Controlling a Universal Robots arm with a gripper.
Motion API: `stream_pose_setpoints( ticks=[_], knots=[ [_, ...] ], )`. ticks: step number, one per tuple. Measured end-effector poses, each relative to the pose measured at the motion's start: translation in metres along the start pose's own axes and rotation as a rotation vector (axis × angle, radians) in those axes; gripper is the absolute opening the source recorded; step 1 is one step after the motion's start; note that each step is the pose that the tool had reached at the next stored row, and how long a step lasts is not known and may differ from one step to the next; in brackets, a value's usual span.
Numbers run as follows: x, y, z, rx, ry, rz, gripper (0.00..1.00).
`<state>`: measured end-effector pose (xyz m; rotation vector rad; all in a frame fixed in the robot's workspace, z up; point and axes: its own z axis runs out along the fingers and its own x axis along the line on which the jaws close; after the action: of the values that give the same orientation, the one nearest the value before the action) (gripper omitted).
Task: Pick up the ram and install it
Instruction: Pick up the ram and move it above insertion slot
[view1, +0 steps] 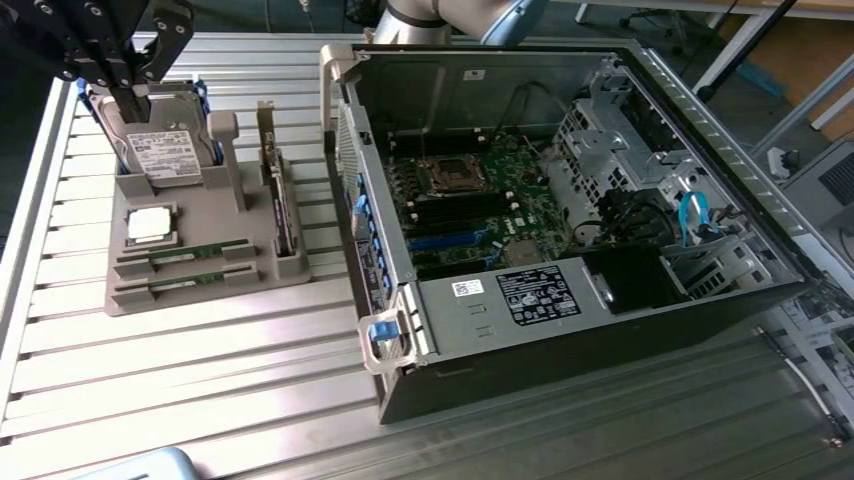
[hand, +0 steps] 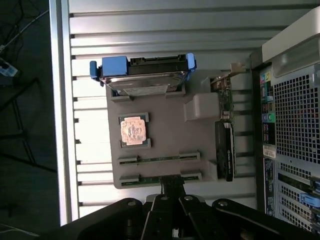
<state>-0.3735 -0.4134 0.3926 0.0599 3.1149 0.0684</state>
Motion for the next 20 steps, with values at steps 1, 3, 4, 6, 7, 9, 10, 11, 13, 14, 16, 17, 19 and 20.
stream_pose_setpoints(
  ticks=[1,3,4,6,7,9,10,11,13,14,16,17,19,20],
  knots=[
    [0.0000,0.0000,0.0000,-0.0001,0.0004,-0.007,0.11],
    [0.0000,0.0000,0.0000,-0.0005,0.0009,-0.019,0.11],
    [0.0000,0.0000,0.0000,-0.0006,0.0013,-0.027,0.11],
    [0.0000,0.0000,0.0000,-0.0010,0.0020,-0.043,0.11],
    [0.0000,0.0000,0.0000,-0.0012,0.0024,-0.051,0.11],
    [0.0000,0.0000,0.0000,-0.0017,0.0032,-0.070,0.11],
    [0.0000,0.0000,0.0000,-0.0021,0.0038,-0.085,0.11],
    [0.0000,0.0000,0.0000,-0.0023,0.0043,-0.096,0.11],
    [0.0000,0.0000,0.0000,-0.0030,0.0057,-0.126,0.11],
    [0.0000,0.0000,0.0000,-0.0033,0.0060,-0.134,0.11],
    [0.0000,0.0000,0.0000,-0.0037,0.0068,-0.151,0.11],
    [0.0000,0.0000,0.0000,-0.0039,0.0073,-0.163,0.11],
    [0.0000,0.0000,0.0000,-0.0045,0.0083,-0.186,0.11],
    [0.0000,0.0000,0.0000,-0.0048,0.0088,-0.197,0.11]
  ],
)
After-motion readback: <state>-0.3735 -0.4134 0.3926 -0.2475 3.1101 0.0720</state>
